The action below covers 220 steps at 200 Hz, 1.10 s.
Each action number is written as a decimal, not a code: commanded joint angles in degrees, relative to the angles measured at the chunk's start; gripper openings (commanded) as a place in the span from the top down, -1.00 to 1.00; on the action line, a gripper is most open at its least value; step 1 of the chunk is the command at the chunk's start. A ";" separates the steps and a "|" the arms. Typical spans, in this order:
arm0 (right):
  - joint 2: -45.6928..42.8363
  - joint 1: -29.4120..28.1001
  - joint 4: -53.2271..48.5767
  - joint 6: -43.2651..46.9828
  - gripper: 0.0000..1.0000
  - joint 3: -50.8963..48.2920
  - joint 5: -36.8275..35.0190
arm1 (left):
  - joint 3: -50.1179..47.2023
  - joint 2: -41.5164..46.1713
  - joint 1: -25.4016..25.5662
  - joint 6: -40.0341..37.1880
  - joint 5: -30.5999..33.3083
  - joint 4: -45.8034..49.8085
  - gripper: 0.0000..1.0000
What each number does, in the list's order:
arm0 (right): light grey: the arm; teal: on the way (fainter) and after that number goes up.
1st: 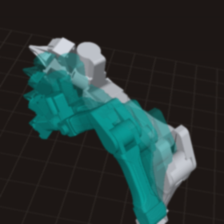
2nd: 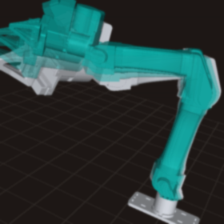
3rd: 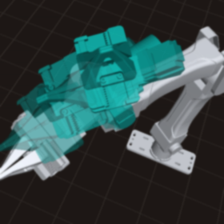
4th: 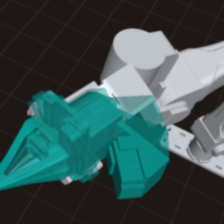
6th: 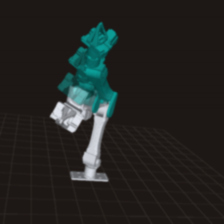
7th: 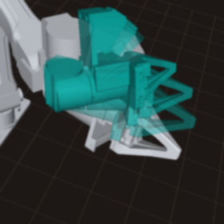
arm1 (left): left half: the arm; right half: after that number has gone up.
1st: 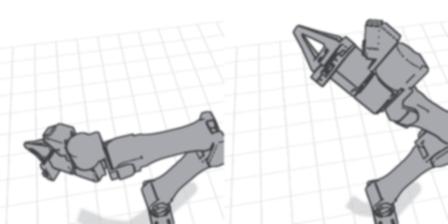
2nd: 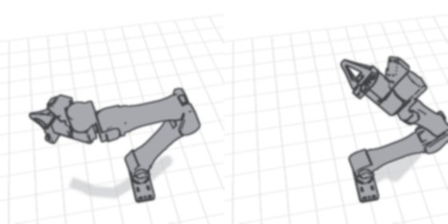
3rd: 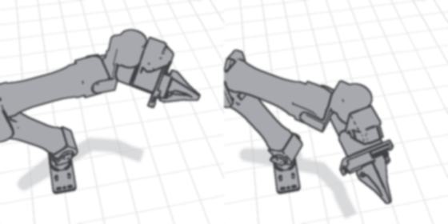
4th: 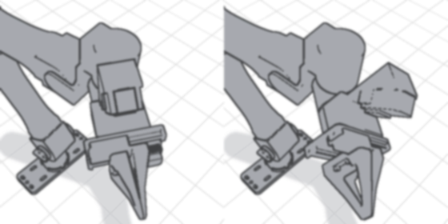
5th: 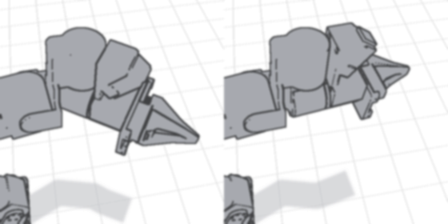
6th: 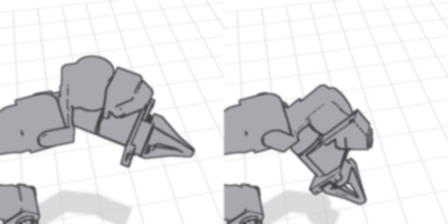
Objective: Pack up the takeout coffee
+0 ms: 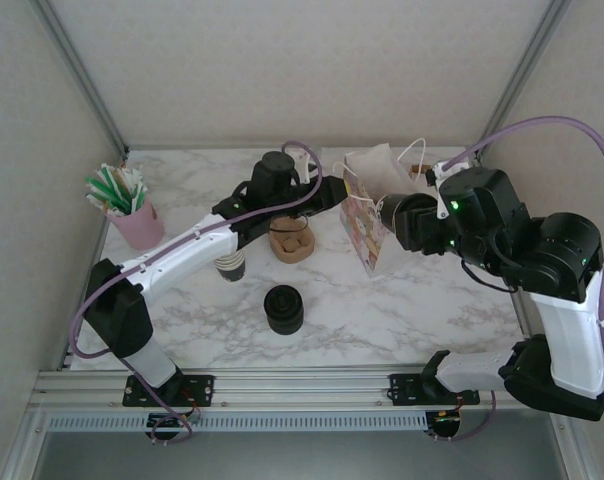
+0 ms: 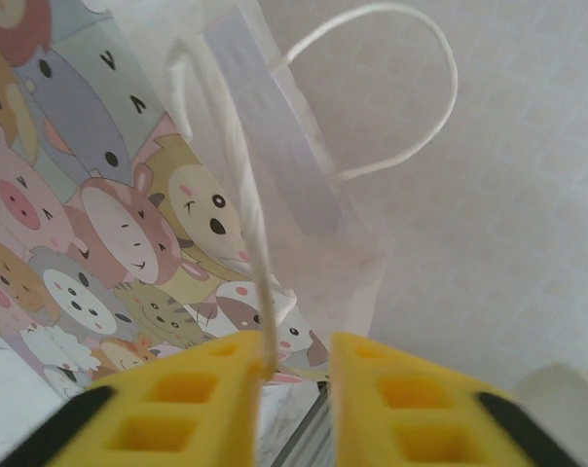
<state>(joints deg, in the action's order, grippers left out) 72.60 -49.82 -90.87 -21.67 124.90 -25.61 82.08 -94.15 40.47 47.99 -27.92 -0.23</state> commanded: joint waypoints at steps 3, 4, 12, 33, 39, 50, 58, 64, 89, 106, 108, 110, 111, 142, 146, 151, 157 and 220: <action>2.34 1.72 -0.37 1.50 -0.33 2.58 -2.06 | 2.17 0.47 1.17 0.02 -0.95 -1.71 0.69; 2.49 1.82 -0.36 1.52 -0.33 2.60 -2.07 | 2.19 0.46 1.18 0.05 -0.93 -1.71 0.70; 3.25 2.54 -0.37 1.85 -0.33 3.09 -1.93 | 2.20 0.74 1.49 0.07 -0.84 -1.60 0.78; 4.88 4.11 -0.40 2.16 -0.33 3.89 -1.68 | 2.22 1.38 2.17 0.04 -0.77 -0.91 0.92; 5.36 4.47 -0.33 2.25 -0.33 3.94 -1.30 | 2.26 1.55 2.33 -0.06 -0.72 -0.76 0.95; 5.89 5.43 -0.04 2.40 -0.33 4.03 -0.72 | 2.12 1.94 2.64 -0.08 -0.57 -0.56 0.99; 6.22 6.01 0.05 2.52 -0.33 4.08 -0.19 | 1.81 2.34 2.76 -0.06 -0.48 -0.40 1.00; 6.48 6.45 0.12 2.64 -0.33 4.19 0.07 | 1.68 2.67 2.86 -0.04 -0.38 -0.34 1.00; 7.53 8.47 -0.09 2.94 -0.33 4.39 1.55 | 0.41 4.15 3.28 -0.02 -0.59 -0.40 1.00; 8.19 9.25 -0.22 3.22 -0.33 4.39 2.54 | -0.84 5.38 3.64 0.02 -0.81 -0.47 1.00; 8.29 9.33 -0.30 3.22 -0.33 4.43 2.68 | -0.98 5.49 3.65 0.07 -0.82 -0.47 1.00; 8.31 9.42 -0.35 3.21 -0.33 4.40 2.80 | -1.12 5.63 3.72 0.06 -0.82 -0.54 1.00; 8.33 9.45 -0.31 3.26 -0.33 4.39 2.91 | -1.22 5.72 3.73 0.03 -0.77 -0.51 1.00; 9.44 10.12 -0.28 3.52 -0.32 4.56 4.46 | -4.21 8.81 3.75 0.11 -0.07 -0.41 1.00; 9.61 10.21 -0.28 3.56 -0.33 4.63 4.78 | -4.48 9.22 3.76 0.12 0.01 -0.34 1.00; 9.82 10.35 -0.34 3.65 -0.32 4.73 5.02 | -4.85 9.69 3.79 0.16 0.06 -0.38 1.00; 10.09 10.36 -0.35 3.79 -0.32 4.90 5.37 | -5.20 10.13 3.74 0.17 -0.02 -0.28 1.00; 13.74 10.40 -2.24 4.29 -0.31 5.61 9.79 | -9.06 13.83 3.77 0.08 -1.21 0.37 1.00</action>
<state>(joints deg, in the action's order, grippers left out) 84.95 -39.72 -91.13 -18.22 129.19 -18.09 74.61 -83.07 43.81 48.07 -27.92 0.27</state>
